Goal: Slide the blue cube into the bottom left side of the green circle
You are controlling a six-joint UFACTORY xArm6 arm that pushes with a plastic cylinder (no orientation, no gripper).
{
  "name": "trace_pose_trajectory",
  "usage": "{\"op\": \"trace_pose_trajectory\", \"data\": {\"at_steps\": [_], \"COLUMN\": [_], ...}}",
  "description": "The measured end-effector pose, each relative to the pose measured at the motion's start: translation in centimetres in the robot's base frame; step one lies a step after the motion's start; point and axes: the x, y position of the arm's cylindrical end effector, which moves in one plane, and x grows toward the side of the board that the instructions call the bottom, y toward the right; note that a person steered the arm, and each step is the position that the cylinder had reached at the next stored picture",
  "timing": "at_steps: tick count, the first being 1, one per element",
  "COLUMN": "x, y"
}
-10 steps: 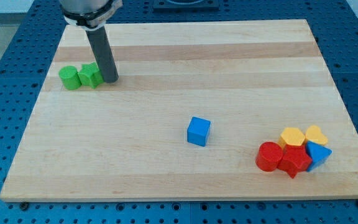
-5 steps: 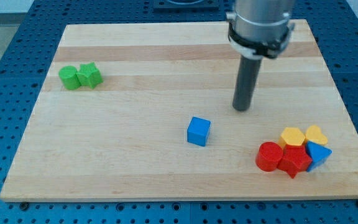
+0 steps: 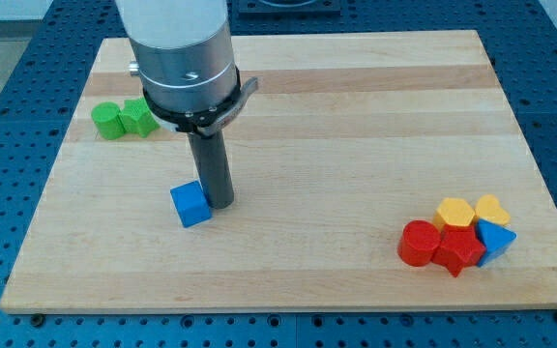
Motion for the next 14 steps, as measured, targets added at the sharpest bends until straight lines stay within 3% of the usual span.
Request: {"op": "trace_pose_trajectory", "data": {"at_steps": [2,5,7,9,11,12,14], "x": [2.7,0.4,3.5,-3.5,3.7,5.1,-3.4], "y": [3.0,-8.5,-7.2,-10.1,-8.1,-10.4,-12.9]}}
